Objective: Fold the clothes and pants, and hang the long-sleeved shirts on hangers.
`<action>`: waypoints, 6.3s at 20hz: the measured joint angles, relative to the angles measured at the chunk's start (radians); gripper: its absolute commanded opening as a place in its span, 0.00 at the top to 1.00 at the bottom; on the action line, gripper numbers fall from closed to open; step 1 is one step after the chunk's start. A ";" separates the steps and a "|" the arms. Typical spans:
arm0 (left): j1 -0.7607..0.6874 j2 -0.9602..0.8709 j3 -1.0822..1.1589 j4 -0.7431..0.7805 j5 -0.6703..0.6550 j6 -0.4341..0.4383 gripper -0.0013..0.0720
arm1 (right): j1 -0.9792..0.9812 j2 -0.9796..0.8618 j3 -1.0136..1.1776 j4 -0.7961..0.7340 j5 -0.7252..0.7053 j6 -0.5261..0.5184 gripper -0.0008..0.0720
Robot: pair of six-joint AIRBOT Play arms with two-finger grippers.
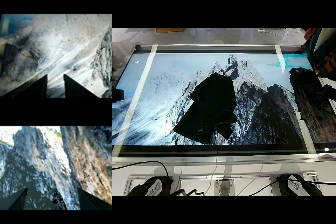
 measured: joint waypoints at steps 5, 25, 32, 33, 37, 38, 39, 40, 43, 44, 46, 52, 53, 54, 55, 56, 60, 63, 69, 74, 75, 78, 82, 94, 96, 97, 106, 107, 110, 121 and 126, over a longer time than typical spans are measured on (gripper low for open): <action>0.000 0.000 0.000 -0.032 0.000 0.000 0.67 | 0.019 0.000 0.000 0.131 0.019 0.045 0.04; 0.000 0.002 0.000 -0.403 -0.133 -0.039 0.67 | 1.061 -0.005 0.000 0.490 -0.012 -0.252 0.92; 0.000 0.069 -0.002 -0.418 -0.137 -0.019 0.67 | 1.234 -0.160 -0.010 0.340 -0.043 -0.238 0.92; 0.000 0.086 -0.002 -0.419 -0.137 -0.013 0.67 | 1.257 -0.202 -0.010 0.319 -0.048 -0.237 0.88; 0.000 0.125 -0.002 -0.421 -0.136 0.002 0.67 | 1.348 -0.372 -0.010 0.256 -0.125 -0.260 0.36; 0.000 0.128 -0.002 -0.421 -0.136 0.004 0.67 | 1.369 -0.407 -0.010 0.234 -0.163 -0.273 0.36; 0.000 0.130 -0.002 -0.421 -0.135 0.004 0.67 | 1.389 -0.436 -0.010 0.203 -0.208 -0.282 0.36; 0.000 0.130 -0.002 -0.421 -0.134 0.004 0.67 | 1.407 -0.459 -0.010 0.162 -0.251 -0.289 0.36; 0.000 0.127 -0.002 -0.421 -0.133 0.005 0.67 | 1.458 -0.513 -0.009 0.000 -0.357 -0.320 0.36; 0.000 0.126 -0.002 -0.421 -0.133 0.006 0.67 | 1.470 -0.529 -0.008 -0.046 -0.385 -0.336 0.36; 0.000 0.125 -0.002 -0.421 -0.133 0.008 0.67 | 1.483 -0.559 -0.008 -0.109 -0.439 -0.359 0.36; 0.000 0.124 -0.002 -0.422 -0.133 0.008 0.67 | 1.483 -0.636 0.004 -0.188 -0.542 -0.388 0.36; 0.000 0.124 -0.002 -0.421 -0.133 0.008 0.67 | 1.476 -0.647 0.014 -0.192 -0.549 -0.391 0.36; 0.000 0.124 -0.002 -0.422 -0.133 0.008 0.67 | 1.468 -0.658 0.026 -0.195 -0.555 -0.391 0.37; 0.000 0.124 -0.002 -0.422 -0.133 0.008 0.67 | 1.458 -0.668 0.039 -0.196 -0.557 -0.391 0.44; 0.000 0.124 -0.002 -0.422 -0.133 0.008 0.67 | 1.450 -0.676 0.048 -0.194 -0.557 -0.391 0.47; 0.000 0.124 -0.002 -0.422 -0.133 0.008 0.67 | 1.437 -0.695 0.069 -0.159 -0.537 -0.392 0.44; 0.000 0.124 -0.002 -0.422 -0.133 0.008 0.67 | 1.448 -0.700 0.074 -0.127 -0.519 -0.395 0.25; 0.000 0.124 -0.002 -0.422 -0.134 0.008 0.67 | 1.467 -0.707 0.077 -0.097 -0.501 -0.397 0.48; 0.000 0.124 -0.002 -0.456 -0.134 0.005 0.67 | 1.466 -0.727 0.079 -0.121 -0.505 -0.397 0.94; 0.000 0.124 -0.002 -0.476 -0.134 0.005 0.67 | 1.463 -0.727 0.084 -0.126 -0.503 -0.397 0.94; 0.000 0.124 -0.002 -0.537 -0.134 0.005 0.67 | 1.448 -0.710 0.119 -0.145 -0.488 -0.397 0.94; 0.000 0.124 -0.002 -0.580 -0.133 0.005 0.67 | 1.382 -0.621 0.195 -0.181 -0.488 -0.385 0.94; 0.000 -0.018 -0.029 -0.610 -0.172 0.084 0.67 | 0.681 -0.257 0.285 -0.196 -0.298 0.001 0.94; 0.000 -0.035 -0.086 -0.649 -0.179 0.092 0.67 | 0.515 -0.248 0.272 -0.192 -0.210 0.041 0.94; 0.000 -0.040 -0.126 -0.671 -0.182 0.103 0.67 | 0.432 -0.246 0.259 -0.190 -0.159 0.068 0.94; -0.022 -0.054 -0.579 -0.830 -0.161 0.174 0.22 | 0.050 -0.241 0.187 -0.096 0.060 0.158 0.94; -0.032 -0.056 -0.615 -0.834 -0.146 0.177 0.22 | 0.040 -0.241 0.185 -0.083 0.065 0.160 0.94; -0.067 -0.078 -0.694 -0.836 -0.108 0.188 0.22 | 0.026 -0.241 0.183 -0.048 0.066 0.163 0.94; -0.177 -0.331 -0.741 -0.863 -0.040 0.195 0.22 | 0.017 -0.241 0.182 0.022 0.060 0.163 0.94; -0.185 -0.391 -0.743 -0.932 0.023 0.257 0.91 | 0.017 -0.241 0.182 0.032 0.056 0.160 0.94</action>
